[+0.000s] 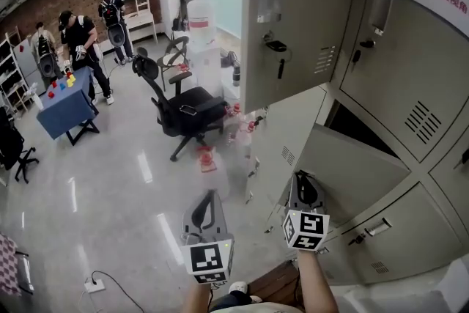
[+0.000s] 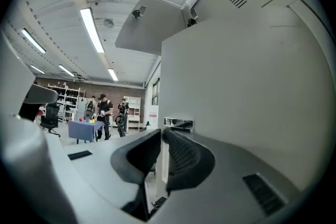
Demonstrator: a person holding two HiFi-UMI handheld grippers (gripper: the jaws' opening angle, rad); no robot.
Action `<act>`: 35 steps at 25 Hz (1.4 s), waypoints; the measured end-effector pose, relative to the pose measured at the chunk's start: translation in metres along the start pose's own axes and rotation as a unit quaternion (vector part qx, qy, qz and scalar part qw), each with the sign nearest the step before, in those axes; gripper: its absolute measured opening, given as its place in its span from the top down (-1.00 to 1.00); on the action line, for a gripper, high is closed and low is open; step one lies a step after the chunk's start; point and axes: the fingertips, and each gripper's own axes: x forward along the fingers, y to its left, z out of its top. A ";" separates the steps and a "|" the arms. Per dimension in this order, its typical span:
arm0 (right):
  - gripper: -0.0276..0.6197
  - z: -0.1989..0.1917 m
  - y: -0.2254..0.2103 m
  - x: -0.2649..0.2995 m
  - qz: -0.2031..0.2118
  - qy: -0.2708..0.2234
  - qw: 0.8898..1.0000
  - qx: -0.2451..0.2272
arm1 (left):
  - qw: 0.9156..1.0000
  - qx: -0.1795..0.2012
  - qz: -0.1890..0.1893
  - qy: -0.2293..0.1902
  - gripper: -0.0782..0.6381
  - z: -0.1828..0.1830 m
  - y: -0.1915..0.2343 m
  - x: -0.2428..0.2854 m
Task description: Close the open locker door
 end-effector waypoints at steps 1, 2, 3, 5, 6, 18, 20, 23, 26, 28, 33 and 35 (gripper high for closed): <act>0.73 0.000 -0.003 0.003 -0.007 0.001 1.000 0.000 | 1.000 0.000 -0.003 0.000 0.78 0.000 0.001 0.003; 0.73 0.000 -0.005 0.006 -0.013 0.001 1.000 0.000 | 1.000 0.001 -0.005 0.000 0.78 -0.001 0.003 0.005; 0.73 0.000 -0.007 0.009 -0.020 0.001 1.000 0.000 | 1.000 0.002 -0.007 0.000 0.78 -0.001 0.004 0.008; 0.73 0.000 -0.012 0.014 -0.032 0.002 0.999 0.000 | 1.000 0.002 -0.010 0.000 0.78 -0.003 0.007 0.012; 0.73 0.000 -0.014 0.017 -0.038 0.002 0.999 0.000 | 1.000 0.002 -0.011 0.001 0.78 -0.005 0.008 0.014; 0.73 -0.001 -0.029 0.033 -0.088 0.003 0.996 0.003 | 1.000 -0.005 -0.019 0.004 0.78 -0.006 0.007 0.029; 0.73 -0.002 -0.031 0.037 -0.089 0.006 0.996 0.004 | 1.000 -0.006 -0.019 0.004 0.78 -0.004 0.002 0.031; 0.73 -0.001 -0.035 0.042 -0.093 0.008 0.996 0.003 | 1.000 -0.008 -0.019 0.001 0.78 0.002 -0.005 0.036; 0.73 -0.001 -0.039 0.046 -0.099 0.008 0.995 0.003 | 1.000 -0.008 -0.019 -0.002 0.78 0.006 -0.011 0.040; 0.73 -0.001 -0.041 0.047 -0.103 0.010 0.995 0.003 | 1.000 -0.006 -0.018 -0.003 0.78 0.007 -0.014 0.042; 0.70 -0.002 -0.043 0.052 -0.105 0.012 0.994 0.002 | 1.000 -0.005 -0.014 -0.001 0.78 0.008 -0.019 0.048; 0.64 -0.001 -0.043 0.053 -0.105 0.011 0.994 0.002 | 1.000 -0.005 -0.013 0.000 0.78 0.008 -0.022 0.050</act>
